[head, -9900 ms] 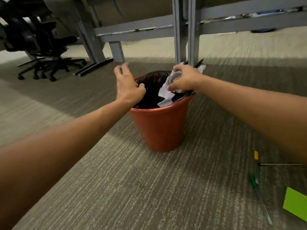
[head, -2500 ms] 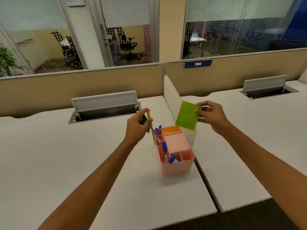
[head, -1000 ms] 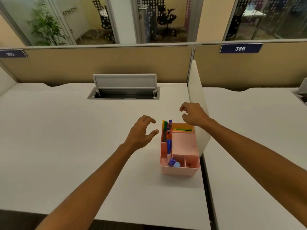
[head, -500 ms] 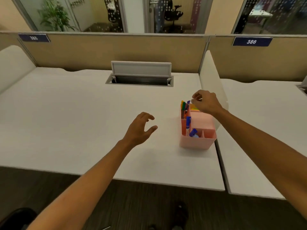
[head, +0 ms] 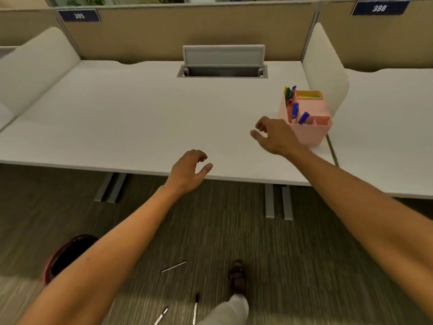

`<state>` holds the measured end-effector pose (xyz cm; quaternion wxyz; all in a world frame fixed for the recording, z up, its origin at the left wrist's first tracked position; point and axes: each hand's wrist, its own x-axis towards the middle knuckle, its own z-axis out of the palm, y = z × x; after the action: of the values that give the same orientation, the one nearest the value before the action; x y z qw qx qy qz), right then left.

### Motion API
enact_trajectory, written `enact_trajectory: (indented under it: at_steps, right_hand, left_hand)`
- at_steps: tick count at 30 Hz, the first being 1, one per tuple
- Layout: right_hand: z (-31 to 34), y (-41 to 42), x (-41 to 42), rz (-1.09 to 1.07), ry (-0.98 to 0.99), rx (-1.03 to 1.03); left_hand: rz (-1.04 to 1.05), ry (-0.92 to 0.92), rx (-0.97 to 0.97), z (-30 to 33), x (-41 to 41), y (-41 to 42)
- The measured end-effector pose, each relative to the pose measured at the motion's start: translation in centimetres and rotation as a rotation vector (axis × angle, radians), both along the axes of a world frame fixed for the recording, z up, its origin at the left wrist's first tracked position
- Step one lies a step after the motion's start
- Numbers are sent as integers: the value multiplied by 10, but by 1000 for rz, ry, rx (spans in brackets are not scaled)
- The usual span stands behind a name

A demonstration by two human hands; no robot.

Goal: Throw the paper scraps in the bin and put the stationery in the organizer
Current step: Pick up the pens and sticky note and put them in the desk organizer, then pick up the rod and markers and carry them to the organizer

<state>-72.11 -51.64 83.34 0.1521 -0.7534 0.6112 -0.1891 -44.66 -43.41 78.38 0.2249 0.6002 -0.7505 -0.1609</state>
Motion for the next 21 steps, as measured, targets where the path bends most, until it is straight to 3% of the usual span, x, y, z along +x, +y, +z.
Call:
enact_trajectory:
  at_steps: [4,8,12,21]
  right_hand:
    - [-18,66,40,68,138,19]
    - [-30,129,74,91,152,28]
    - [-49,188,114,180,357,16]
    - [-112,285,217,183,430,137]
  left_hand:
    - [-24,-80,-4,6,21,58]
    - [-20,-110,49,10,50,118]
    - [-38,-272,89,5,83,172]
    - [-125,-436,234,-75,184,242]
